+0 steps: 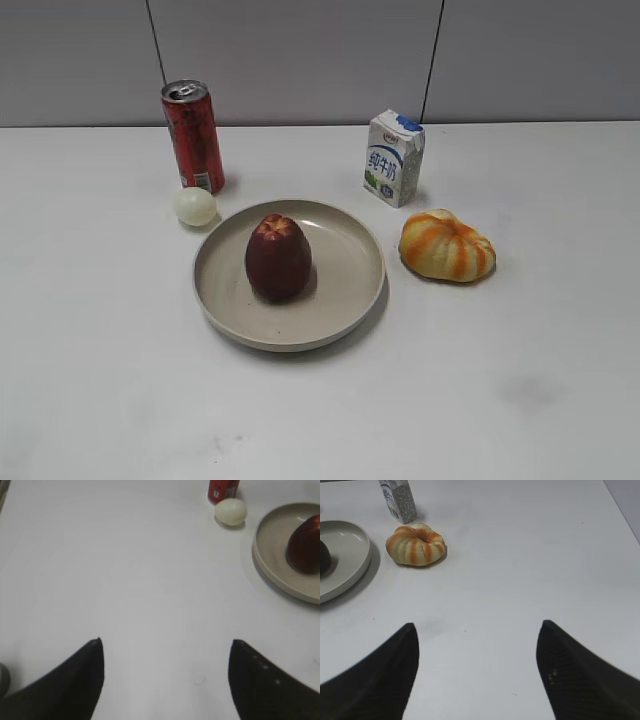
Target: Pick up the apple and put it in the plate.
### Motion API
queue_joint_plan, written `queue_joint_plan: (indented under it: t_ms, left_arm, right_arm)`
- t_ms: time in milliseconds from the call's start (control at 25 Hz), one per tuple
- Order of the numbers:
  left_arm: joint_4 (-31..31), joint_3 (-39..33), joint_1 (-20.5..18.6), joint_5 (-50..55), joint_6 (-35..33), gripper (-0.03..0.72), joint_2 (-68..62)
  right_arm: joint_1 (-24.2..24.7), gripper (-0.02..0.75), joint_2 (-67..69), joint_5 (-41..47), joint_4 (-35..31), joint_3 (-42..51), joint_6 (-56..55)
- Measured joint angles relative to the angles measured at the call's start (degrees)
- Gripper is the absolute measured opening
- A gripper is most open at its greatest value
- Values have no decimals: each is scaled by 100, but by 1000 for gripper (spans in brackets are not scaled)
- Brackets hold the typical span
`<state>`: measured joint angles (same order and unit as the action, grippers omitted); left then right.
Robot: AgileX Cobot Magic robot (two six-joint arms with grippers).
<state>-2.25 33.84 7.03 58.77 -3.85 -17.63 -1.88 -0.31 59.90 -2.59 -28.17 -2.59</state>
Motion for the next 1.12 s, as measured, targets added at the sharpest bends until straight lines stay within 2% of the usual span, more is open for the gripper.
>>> queue_joint_plan:
  t_ms: [240,800,1120]
  left_arm:
    - [225,-469,0,93,-7,584,1059]
    - [225,-500,0,87,2,584,1141]
    - [225,-501,-474,86,2,571,1637]
  right_arm:
    - [0,585,0,0,0,0,0]
    - [0,585,0,0,0,0,0]
    - [0,585,0,0,0,0,0]
